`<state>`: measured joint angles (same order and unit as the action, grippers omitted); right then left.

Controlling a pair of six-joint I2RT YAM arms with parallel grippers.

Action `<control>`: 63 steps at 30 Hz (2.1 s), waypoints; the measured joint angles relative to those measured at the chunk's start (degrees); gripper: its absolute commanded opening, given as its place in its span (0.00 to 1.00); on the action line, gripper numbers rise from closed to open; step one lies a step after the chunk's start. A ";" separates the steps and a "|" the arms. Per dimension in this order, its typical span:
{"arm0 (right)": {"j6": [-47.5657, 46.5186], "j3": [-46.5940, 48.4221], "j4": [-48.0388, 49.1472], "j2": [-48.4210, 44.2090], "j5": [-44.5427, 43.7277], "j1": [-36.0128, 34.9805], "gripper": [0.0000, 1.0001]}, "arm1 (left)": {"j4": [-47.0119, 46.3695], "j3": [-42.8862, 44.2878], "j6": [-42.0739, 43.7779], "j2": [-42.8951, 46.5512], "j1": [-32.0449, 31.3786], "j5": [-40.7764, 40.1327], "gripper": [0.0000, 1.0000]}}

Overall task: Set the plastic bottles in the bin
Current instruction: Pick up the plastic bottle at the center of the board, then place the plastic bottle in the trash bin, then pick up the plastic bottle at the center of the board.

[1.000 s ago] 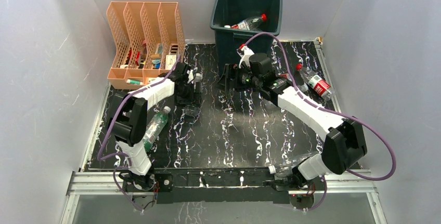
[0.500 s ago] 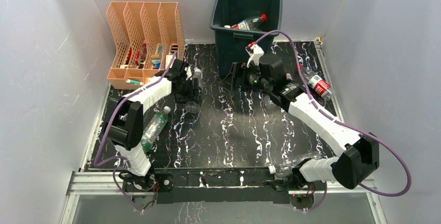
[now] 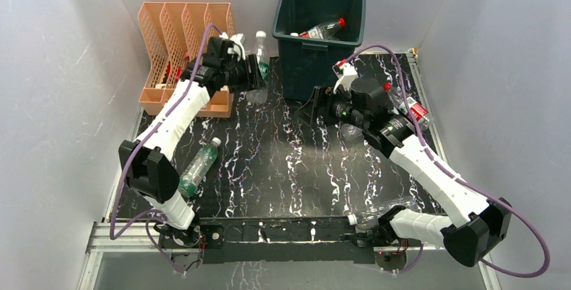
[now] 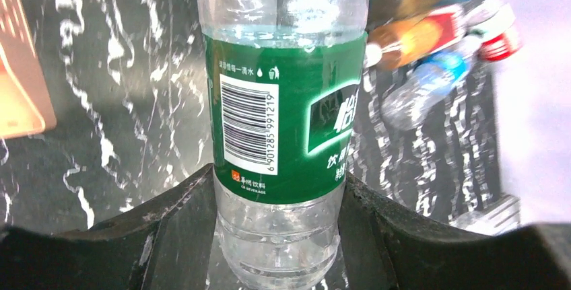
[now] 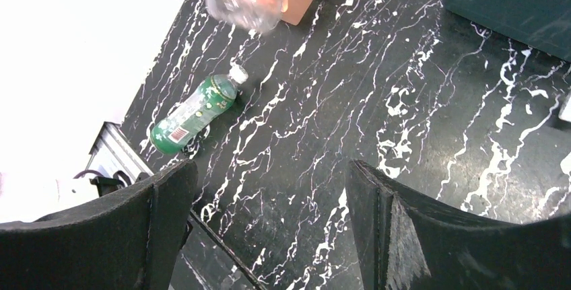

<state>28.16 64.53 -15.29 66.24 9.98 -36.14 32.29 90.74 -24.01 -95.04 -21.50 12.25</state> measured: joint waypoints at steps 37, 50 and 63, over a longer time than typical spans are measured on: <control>3.21 -10.05 -5.75 -12.92 0.26 0.00 0.89 | -26.18 48.24 -15.74 -30.18 0.04 17.86 0.85; 3.21 -10.05 -5.77 -12.90 0.26 0.00 0.92 | -27.96 47.47 -17.07 -31.10 3.39 22.25 0.98; 2.95 -10.05 -5.77 -9.66 0.24 0.00 0.94 | -16.90 14.95 -12.00 5.86 7.43 22.53 0.98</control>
<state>31.11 54.48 -21.06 56.58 10.22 -36.14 15.40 105.69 -36.01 -89.19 -14.06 34.79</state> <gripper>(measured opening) 0.928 0.981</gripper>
